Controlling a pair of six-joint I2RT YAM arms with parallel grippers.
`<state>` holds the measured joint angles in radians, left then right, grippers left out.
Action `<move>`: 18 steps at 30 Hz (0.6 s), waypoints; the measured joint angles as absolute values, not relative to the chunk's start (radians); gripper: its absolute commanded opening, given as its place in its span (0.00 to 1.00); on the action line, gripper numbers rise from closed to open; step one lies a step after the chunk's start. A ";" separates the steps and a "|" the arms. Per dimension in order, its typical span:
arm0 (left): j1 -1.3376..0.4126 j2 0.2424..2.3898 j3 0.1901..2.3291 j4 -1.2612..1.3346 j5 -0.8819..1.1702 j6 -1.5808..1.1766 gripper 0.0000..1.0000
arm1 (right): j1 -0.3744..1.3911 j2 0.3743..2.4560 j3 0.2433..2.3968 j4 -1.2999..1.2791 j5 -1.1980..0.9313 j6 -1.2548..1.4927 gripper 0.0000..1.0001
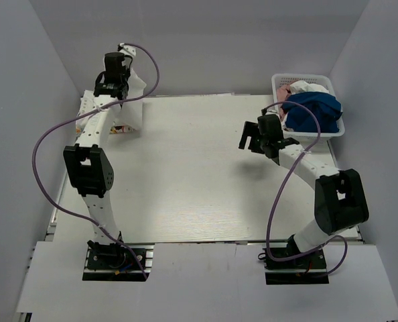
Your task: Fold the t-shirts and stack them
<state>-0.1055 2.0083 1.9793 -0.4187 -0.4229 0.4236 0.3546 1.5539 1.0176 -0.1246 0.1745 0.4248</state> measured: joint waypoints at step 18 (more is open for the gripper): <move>0.070 2.238 2.181 -0.442 -0.282 0.406 0.00 | 0.354 1.671 1.118 -0.134 0.137 0.413 0.89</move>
